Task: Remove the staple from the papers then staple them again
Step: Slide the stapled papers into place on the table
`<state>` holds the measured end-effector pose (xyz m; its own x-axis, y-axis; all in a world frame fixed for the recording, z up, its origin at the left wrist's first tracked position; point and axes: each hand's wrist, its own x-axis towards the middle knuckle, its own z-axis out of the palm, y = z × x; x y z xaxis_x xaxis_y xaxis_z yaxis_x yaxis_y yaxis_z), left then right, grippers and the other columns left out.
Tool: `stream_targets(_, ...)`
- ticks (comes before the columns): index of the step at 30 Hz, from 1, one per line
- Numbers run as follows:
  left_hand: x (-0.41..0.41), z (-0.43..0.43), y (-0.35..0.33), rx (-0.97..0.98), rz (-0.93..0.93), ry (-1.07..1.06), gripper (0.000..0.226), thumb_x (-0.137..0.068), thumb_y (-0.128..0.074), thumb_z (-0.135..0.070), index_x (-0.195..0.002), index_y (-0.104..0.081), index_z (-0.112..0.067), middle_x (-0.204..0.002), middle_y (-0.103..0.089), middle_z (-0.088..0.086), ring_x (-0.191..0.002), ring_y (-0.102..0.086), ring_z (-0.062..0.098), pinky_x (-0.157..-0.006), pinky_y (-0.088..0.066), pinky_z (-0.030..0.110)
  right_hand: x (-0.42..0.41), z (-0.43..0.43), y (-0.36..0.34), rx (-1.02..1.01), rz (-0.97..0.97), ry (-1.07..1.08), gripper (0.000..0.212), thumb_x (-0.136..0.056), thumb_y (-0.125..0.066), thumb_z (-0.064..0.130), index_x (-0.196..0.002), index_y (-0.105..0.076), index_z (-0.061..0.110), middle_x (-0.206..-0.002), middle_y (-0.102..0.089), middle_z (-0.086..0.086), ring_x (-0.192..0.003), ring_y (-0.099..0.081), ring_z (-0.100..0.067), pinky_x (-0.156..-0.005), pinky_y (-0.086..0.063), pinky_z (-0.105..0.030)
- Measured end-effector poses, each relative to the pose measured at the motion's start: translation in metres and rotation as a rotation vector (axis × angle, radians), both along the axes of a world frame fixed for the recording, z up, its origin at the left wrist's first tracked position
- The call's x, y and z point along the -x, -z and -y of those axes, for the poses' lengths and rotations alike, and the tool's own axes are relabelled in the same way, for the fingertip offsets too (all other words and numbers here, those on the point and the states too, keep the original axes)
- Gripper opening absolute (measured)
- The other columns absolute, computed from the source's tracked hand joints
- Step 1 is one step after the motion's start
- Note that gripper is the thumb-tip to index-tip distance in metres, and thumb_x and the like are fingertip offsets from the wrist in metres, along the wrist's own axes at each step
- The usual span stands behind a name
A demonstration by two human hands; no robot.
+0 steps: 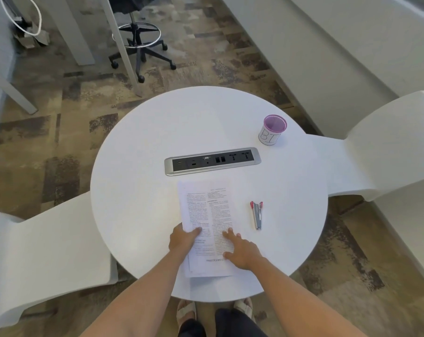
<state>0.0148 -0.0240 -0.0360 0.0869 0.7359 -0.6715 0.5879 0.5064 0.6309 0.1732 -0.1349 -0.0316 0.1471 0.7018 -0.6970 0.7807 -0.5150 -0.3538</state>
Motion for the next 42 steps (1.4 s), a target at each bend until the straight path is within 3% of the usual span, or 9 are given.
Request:
stream_targets(5,-0.011,0.002,-0.023,-0.022,0.214,-0.008,0.029,-0.086,-0.072,-0.028,-0.112,-0.068,-0.017,-0.108,-0.074,0.004,-0.093,-0.070,0.022,-0.088,-0.056,0.040,-0.004,-0.019,-0.019,-0.122,-0.348,0.478,0.058,-0.093,-0.058,0.039,-0.144,-0.038,0.019,-0.151,-0.038,-0.001,-0.135,-0.038,-0.016,-0.108,-0.029,-0.028)
stream_targets(8,-0.020,0.006,-0.047,-0.153,0.259,0.123,0.027,-0.090,-0.066,-0.027,-0.116,-0.066,-0.019,-0.110,-0.073,0.001,-0.094,-0.070,0.019,-0.086,-0.056,0.039,-0.004,-0.034,-0.045,-0.252,-0.521,0.639,0.056,-0.091,-0.055,0.051,-0.138,-0.045,0.023,-0.140,-0.049,0.001,-0.124,-0.047,-0.013,-0.102,-0.036,-0.030)
stream_targets(11,-0.027,0.011,-0.069,-0.388,0.187,0.322,0.033,-0.095,-0.059,-0.031,-0.127,-0.061,-0.025,-0.107,-0.070,-0.006,-0.093,-0.067,0.017,-0.078,-0.055,0.032,-0.004,-0.050,-0.077,-0.343,-0.702,0.743,0.051,-0.090,-0.051,0.058,-0.134,-0.045,0.033,-0.132,-0.053,0.007,-0.115,-0.055,-0.015,-0.095,-0.043,-0.036)
stream_targets(14,-0.028,0.018,-0.088,-0.818,0.021,0.535,0.044,-0.094,-0.060,-0.019,-0.137,-0.053,-0.025,-0.094,-0.062,0.001,-0.072,-0.059,0.017,-0.059,-0.045,0.022,-0.004,-0.063,-0.108,-0.480,-0.810,0.795,0.045,-0.091,-0.050,0.056,-0.131,-0.047,0.033,-0.123,-0.062,0.008,-0.105,-0.064,-0.016,-0.089,-0.053,-0.037)
stream_targets(17,-0.027,0.021,-0.100,-1.113,-0.073,0.660,0.069,-0.081,-0.074,-0.003,-0.142,-0.050,-0.025,-0.104,-0.064,0.012,-0.078,-0.063,0.024,-0.060,-0.056,0.030,-0.005,-0.068,-0.128,-0.635,-0.886,0.880,0.036,-0.093,-0.054,0.047,-0.124,-0.052,0.030,-0.114,-0.069,0.003,-0.100,-0.068,-0.017,-0.077,-0.059,-0.034)
stream_targets(21,-0.029,0.028,-0.107,-1.321,-0.173,0.722,0.073,-0.066,-0.082,0.006,-0.133,-0.060,-0.013,-0.093,-0.066,0.011,-0.073,-0.062,0.028,-0.055,-0.050,0.034,-0.004,-0.063,-0.139,-0.737,-0.935,0.982,0.022,-0.096,-0.055,0.031,-0.117,-0.058,0.028,-0.111,-0.071,0.003,-0.100,-0.068,-0.017,-0.072,-0.057,-0.029)
stream_targets(30,-0.019,0.039,-0.092,-1.349,-0.243,0.738,0.075,-0.062,-0.083,0.004,-0.132,-0.059,-0.007,-0.123,-0.065,0.014,-0.099,-0.065,0.035,-0.083,-0.055,0.045,-0.004,-0.047,-0.139,-0.713,-0.995,0.982,0.034,-0.096,-0.055,0.031,-0.130,-0.051,0.027,-0.120,-0.067,0.002,-0.107,-0.066,-0.018,-0.088,-0.056,-0.041)
stream_targets(34,-0.013,0.032,-0.083,-1.308,-0.315,0.825,0.069,-0.073,-0.067,0.006,-0.139,-0.050,-0.003,-0.145,-0.050,0.016,-0.130,-0.051,0.037,-0.104,-0.040,0.054,-0.009,-0.043,-0.130,-0.704,-0.937,1.094,0.034,-0.096,-0.055,0.032,-0.128,-0.052,0.023,-0.116,-0.069,-0.002,-0.102,-0.067,-0.022,-0.076,-0.058,-0.038)
stream_targets(42,0.009,0.040,-0.038,-0.951,-0.570,1.116,0.085,-0.061,-0.087,-0.003,-0.137,-0.051,-0.003,-0.144,-0.051,0.014,-0.131,-0.051,0.030,-0.103,-0.043,0.054,-0.020,-0.016,-0.059,-0.386,-0.629,1.277,0.027,-0.092,-0.058,0.019,-0.119,-0.056,0.017,-0.102,-0.069,-0.006,-0.073,-0.071,-0.020,-0.058,-0.053,-0.029)
